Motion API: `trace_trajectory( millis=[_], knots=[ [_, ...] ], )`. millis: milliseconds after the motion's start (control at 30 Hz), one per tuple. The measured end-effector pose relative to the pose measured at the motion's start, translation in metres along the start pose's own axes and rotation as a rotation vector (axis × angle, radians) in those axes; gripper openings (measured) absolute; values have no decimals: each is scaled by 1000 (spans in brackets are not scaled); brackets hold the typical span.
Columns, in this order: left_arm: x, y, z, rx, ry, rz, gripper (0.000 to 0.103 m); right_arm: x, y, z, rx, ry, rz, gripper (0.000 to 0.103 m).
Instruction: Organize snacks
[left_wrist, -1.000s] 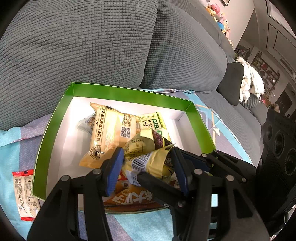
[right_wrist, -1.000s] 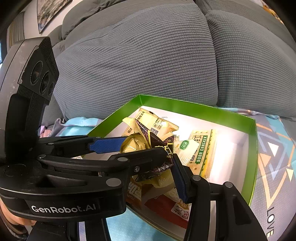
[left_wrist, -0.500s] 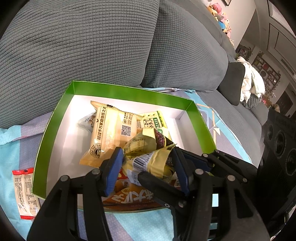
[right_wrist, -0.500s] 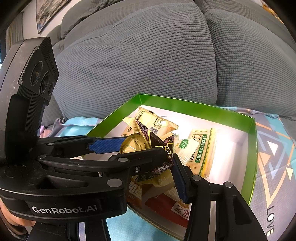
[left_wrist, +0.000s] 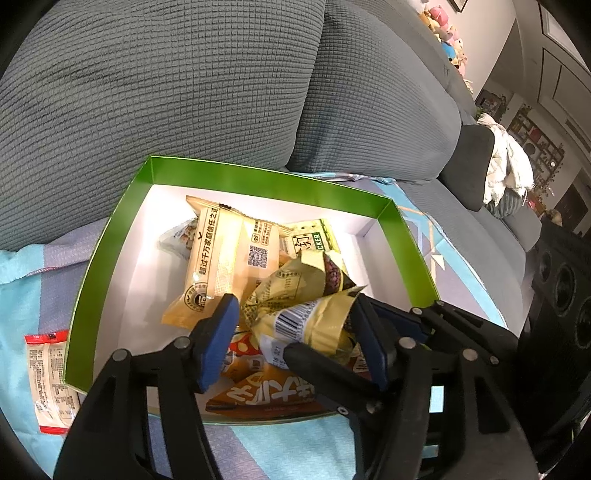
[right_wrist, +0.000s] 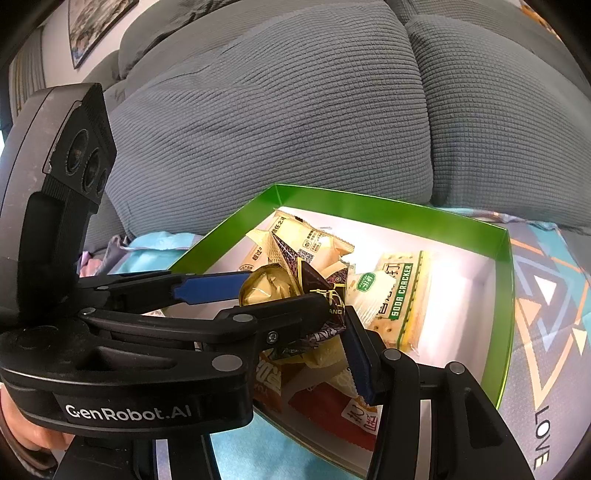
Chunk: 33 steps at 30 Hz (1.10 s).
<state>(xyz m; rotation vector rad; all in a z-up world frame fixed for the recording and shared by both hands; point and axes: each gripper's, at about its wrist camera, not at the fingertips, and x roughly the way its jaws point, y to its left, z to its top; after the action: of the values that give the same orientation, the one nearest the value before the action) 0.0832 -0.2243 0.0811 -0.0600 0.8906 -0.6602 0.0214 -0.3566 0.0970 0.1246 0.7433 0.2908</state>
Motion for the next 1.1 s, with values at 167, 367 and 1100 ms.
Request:
trace_trajectory(
  millis=[167,367,1100],
  knots=[
    [-1,-1,0,0,-2,24,71,-1,0,1,3,5,-5,52],
    [-6,2,-1,-14,-6,48,80,-7,3,2,-11,2,-29,55],
    [-98,36,-16,-93,-202,86,87,-66,20,-4,-8,-119,-7,75]
  ],
)
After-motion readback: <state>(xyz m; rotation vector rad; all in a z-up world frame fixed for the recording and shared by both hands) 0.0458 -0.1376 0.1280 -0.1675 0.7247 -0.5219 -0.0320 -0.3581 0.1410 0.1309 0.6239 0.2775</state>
